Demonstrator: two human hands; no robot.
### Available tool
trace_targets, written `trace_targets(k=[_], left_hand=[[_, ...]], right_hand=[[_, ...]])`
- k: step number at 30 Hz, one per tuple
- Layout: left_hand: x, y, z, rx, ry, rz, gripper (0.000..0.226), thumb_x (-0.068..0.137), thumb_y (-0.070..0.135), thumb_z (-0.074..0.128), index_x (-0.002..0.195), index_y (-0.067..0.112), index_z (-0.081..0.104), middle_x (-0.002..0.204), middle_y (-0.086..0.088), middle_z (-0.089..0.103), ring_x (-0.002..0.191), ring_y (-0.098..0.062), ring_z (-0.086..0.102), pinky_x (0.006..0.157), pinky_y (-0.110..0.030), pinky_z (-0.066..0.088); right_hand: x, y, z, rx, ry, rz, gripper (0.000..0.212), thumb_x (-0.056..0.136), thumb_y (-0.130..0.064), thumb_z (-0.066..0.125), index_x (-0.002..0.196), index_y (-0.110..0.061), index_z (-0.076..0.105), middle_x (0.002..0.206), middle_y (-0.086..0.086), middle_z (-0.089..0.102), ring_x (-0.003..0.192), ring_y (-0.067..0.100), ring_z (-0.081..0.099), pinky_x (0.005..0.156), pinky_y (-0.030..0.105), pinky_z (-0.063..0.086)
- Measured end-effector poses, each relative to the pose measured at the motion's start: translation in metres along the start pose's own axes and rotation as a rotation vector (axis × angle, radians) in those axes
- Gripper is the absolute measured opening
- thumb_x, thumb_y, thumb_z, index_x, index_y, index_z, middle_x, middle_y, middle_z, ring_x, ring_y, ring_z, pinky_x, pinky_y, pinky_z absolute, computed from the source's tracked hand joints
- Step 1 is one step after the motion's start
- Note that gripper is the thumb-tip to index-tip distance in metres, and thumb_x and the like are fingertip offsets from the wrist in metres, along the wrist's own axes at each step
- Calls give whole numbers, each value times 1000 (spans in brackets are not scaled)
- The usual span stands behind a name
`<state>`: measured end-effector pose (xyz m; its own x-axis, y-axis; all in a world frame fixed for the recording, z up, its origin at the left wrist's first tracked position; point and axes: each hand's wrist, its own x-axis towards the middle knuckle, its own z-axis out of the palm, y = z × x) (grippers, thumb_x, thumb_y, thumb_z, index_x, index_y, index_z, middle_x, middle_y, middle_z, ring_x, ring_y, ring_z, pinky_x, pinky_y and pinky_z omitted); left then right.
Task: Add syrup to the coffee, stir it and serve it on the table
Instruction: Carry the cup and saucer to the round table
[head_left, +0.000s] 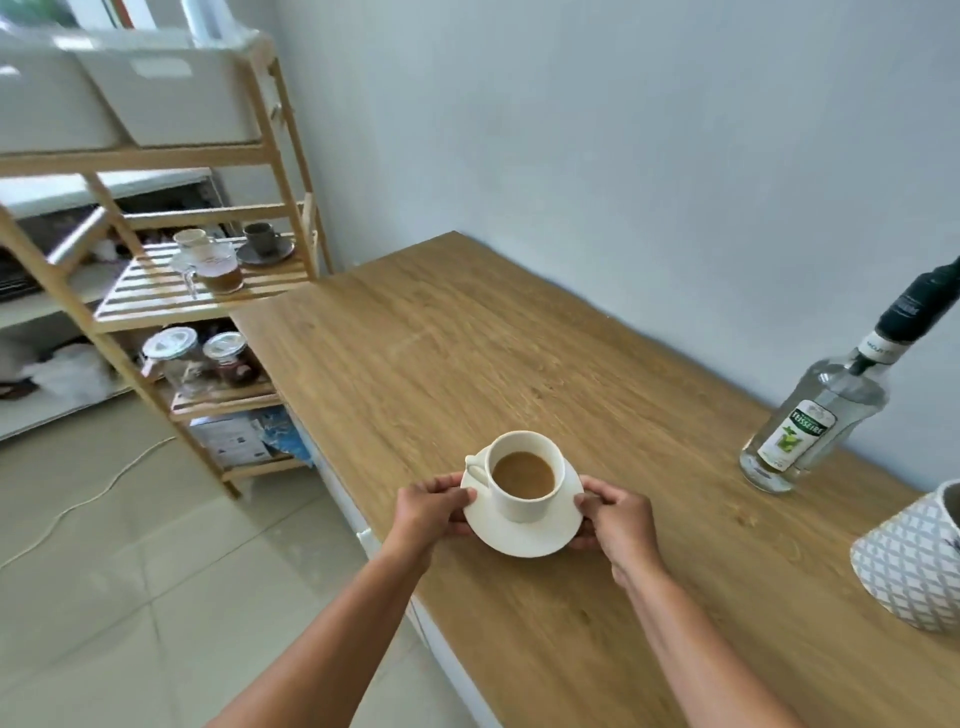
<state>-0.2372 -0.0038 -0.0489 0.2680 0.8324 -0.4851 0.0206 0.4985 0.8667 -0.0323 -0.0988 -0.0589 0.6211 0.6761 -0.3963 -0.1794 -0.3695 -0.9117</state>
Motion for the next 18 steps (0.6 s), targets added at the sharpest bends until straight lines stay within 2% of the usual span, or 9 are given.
trace_targets(k=[3,6,12,18], left_hand=[[-4,6,-39,-28,64,9,14,84,-2,71,96,6,73,70,-9,78,60,-19,75,48,-26,58],[-11,11,-85,-37,131,33,15,83,1,74,96,7,74,75,-12,79,65,-23,76,52,-26,59],[-33,14,-172,-90,218,66,15,85,0,71,99,5,74,83,-18,75,61,-21,73,53,-29,61],[-63,16,-274,-158,301,93,13,86,-1,69,92,9,74,78,-13,76,57,-19,71,52,-28,60]], right_hand=[[-7,-6,36,-23,-73,-22,28,91,1,59,115,-8,70,84,14,75,57,23,67,47,30,54],[-18,-11,77,-51,-140,-40,26,91,1,59,110,-10,71,80,11,75,56,23,69,47,34,57],[-53,-16,162,-114,-242,-78,27,90,1,60,112,-9,71,82,12,74,54,21,67,45,30,55],[-100,-13,256,-185,-373,-106,28,91,0,58,116,-7,69,78,11,73,52,21,67,50,33,57]])
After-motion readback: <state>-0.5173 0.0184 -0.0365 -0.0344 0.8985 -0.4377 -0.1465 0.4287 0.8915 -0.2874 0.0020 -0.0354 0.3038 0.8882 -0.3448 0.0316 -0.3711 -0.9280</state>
